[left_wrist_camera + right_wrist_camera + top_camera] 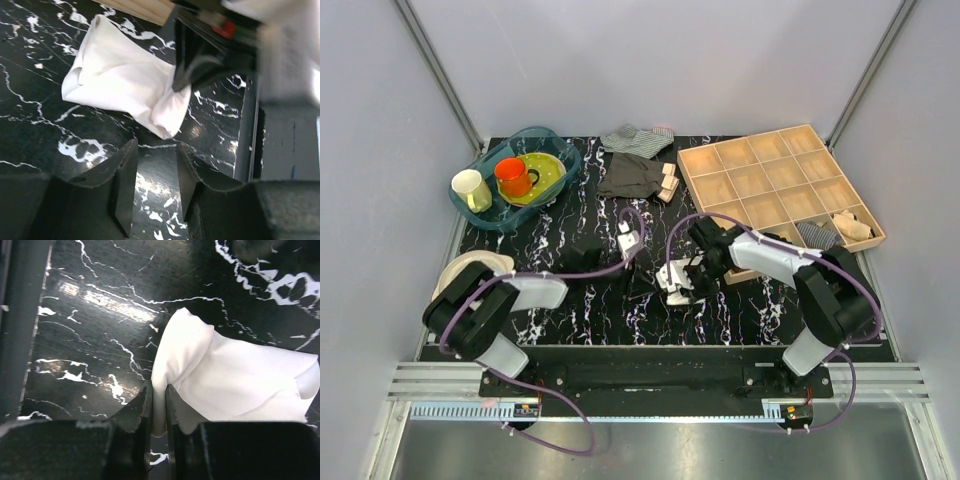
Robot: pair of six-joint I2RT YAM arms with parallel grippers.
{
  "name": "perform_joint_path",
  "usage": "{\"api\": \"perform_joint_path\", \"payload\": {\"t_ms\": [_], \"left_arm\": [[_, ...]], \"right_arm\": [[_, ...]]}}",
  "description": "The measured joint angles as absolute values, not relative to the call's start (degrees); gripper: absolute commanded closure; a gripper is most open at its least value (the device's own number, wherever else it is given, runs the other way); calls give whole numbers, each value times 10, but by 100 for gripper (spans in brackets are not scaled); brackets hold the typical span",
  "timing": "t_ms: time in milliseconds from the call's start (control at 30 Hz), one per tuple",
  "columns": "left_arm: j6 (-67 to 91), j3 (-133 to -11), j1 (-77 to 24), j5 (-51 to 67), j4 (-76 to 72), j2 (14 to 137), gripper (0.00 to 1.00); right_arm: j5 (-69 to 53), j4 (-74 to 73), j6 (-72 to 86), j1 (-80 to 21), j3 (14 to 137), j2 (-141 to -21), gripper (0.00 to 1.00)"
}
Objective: Roll the underwear
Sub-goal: Roll the underwear to the center of the board.
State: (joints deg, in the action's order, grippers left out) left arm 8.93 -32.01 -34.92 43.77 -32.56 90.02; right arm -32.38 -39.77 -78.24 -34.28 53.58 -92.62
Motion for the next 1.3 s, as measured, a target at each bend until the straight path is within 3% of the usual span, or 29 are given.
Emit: {"api": "perform_joint_path", "payload": {"t_ms": [200, 500, 1067, 1133, 1267, 1300], "left_arm": [[-17, -256, -430, 366, -340, 837, 55], [-159, -332, -563, 251, -256, 865, 53], [-275, -486, -606, 149, -129, 1012, 52], [-281, -496, -609, 140, -123, 1021, 57], [-288, -510, -611, 125, -117, 1032, 95], [-292, -518, -610, 123, -111, 1036, 98]], "right_arm": [[-350, -468, -745, -330, 584, -979, 83], [-387, -522, -704, -271, 624, -1028, 82], [-428, -554, -695, -239, 638, -1062, 82], [-430, -554, -695, -238, 638, -1063, 81], [-432, -555, -695, -236, 638, -1065, 73], [-432, -556, -695, -235, 638, -1066, 69]]}}
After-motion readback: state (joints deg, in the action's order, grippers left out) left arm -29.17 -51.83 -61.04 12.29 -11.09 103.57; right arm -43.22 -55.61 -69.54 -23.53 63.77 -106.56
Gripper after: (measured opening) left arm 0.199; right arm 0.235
